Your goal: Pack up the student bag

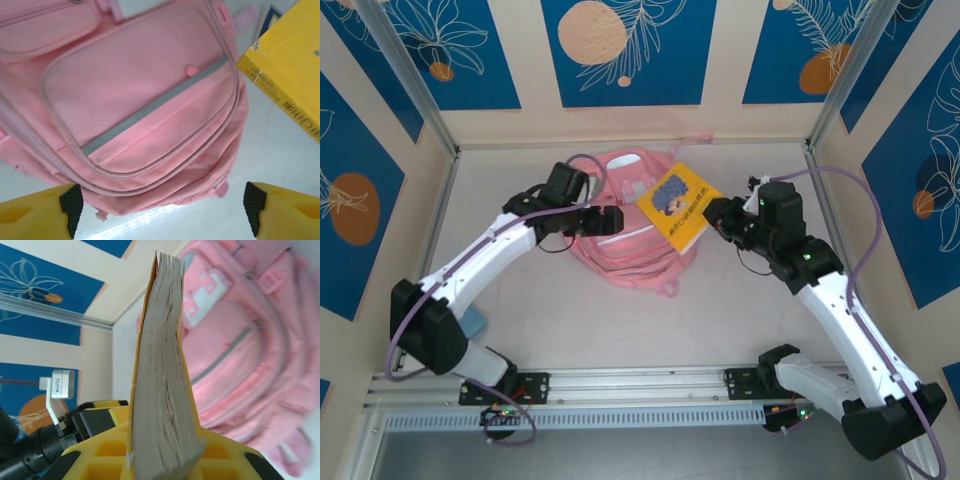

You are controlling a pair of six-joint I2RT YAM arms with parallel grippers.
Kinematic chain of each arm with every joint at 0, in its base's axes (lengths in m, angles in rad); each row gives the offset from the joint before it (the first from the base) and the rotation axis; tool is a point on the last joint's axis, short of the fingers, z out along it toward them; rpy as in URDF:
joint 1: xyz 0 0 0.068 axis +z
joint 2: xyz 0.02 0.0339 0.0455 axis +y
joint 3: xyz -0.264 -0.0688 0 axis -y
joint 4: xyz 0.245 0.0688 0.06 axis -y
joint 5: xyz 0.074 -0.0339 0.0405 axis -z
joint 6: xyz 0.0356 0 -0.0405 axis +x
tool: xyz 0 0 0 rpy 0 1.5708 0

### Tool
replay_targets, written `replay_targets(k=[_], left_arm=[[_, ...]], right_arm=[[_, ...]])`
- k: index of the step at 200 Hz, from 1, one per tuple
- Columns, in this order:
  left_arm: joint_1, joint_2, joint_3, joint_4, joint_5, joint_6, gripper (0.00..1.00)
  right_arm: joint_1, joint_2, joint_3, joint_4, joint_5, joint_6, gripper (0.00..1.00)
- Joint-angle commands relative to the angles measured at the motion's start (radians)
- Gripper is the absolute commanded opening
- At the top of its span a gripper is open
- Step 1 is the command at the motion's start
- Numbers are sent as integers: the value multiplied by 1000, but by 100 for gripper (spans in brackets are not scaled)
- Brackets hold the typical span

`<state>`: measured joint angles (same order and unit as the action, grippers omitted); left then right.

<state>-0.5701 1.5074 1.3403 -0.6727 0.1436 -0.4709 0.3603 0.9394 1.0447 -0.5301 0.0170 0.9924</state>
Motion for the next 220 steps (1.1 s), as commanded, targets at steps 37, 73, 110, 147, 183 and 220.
replay_targets(k=[37,73,110,147,183,220], left_arm=[[-127,250,159,-88,-97,339,77],[-184,379,258,-125,-142,448,73],[-203,525,402,-205,-206,502,69],[-212,611,482,-232,-236,526,63],[-212,645,532,-264,-313,520,49],[-211,619,568,-278,-327,495,20]], right_arm=[[-28,-75,93,-389,120,-113,0],[-58,-62,107,-455,141,-129,0],[-102,-60,120,-489,152,-132,0],[-132,-60,111,-478,113,-144,0],[-165,-62,110,-472,81,-156,0],[-196,-67,119,-470,65,-174,0]])
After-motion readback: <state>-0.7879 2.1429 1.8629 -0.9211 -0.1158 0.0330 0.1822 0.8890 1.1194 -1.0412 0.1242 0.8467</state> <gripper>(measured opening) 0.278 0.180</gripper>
